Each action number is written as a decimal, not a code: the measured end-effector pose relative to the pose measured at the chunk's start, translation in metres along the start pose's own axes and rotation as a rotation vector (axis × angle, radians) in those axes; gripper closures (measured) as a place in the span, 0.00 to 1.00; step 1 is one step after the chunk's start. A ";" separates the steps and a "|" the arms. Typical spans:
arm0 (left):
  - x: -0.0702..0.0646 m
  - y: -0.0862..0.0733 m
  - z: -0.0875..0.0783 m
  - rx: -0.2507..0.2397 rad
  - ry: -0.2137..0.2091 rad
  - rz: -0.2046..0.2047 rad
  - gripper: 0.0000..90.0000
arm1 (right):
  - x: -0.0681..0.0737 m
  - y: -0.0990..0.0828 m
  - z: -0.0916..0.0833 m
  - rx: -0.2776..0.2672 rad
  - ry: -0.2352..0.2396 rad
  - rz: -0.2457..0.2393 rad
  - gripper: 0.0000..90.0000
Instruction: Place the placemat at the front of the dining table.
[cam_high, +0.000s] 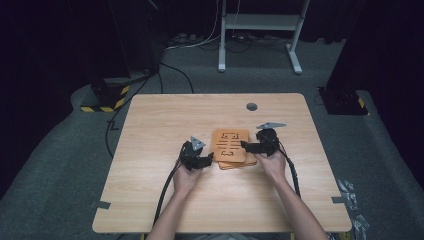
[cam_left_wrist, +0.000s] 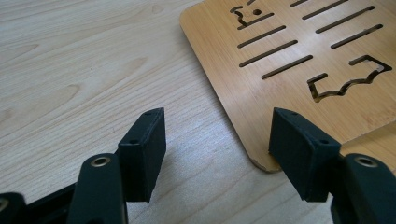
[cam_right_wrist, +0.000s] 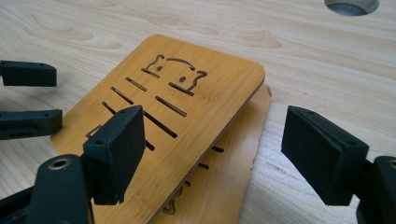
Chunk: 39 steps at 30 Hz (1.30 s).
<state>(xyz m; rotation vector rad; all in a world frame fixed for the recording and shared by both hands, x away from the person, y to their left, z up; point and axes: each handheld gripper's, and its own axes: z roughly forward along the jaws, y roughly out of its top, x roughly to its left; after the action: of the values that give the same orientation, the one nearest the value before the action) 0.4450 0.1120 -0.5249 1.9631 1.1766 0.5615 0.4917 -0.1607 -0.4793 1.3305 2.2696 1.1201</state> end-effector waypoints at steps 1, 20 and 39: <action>0.000 0.000 0.000 0.000 0.000 0.000 0.40 | 0.000 -0.001 0.003 0.010 0.007 0.003 0.24; 0.000 0.000 0.000 0.000 0.000 0.001 0.40 | 0.002 -0.006 0.021 0.046 0.039 0.017 0.24; 0.000 0.000 0.000 0.001 -0.007 0.005 0.41 | 0.006 -0.009 0.030 0.063 0.086 0.026 0.25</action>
<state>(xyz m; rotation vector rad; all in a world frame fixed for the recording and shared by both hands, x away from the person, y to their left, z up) 0.4454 0.1119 -0.5248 1.9677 1.1687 0.5564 0.5003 -0.1442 -0.5050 1.3643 2.3735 1.1449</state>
